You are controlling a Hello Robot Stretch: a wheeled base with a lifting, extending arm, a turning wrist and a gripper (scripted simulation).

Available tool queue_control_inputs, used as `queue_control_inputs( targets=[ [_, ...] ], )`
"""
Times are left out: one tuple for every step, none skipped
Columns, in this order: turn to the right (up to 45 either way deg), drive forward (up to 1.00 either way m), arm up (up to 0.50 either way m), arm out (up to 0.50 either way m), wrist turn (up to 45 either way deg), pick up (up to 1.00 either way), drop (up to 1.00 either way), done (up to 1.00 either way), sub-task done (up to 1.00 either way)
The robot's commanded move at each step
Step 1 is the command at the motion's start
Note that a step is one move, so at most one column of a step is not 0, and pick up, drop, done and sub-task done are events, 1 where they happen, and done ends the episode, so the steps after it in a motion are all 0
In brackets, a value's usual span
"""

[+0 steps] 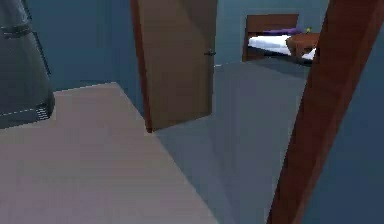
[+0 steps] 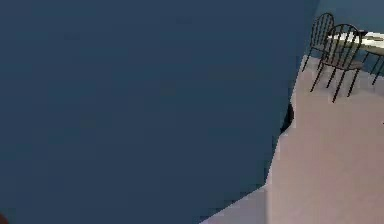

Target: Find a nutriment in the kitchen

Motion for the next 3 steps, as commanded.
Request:
queue_control_inputs(
  targets=[
    [45.0, 0.0, 0.0, 0.0, 0.0, 0.0, 0.0, 0.0, 0.0],
    [45.0, 0.0, 0.0, 0.0, 0.0, 0.0, 0.0, 0.0, 0.0],
    [45.0, 0.0, 0.0, 0.0, 0.0, 0.0, 0.0, 0.0, 0.0]
  ],
)
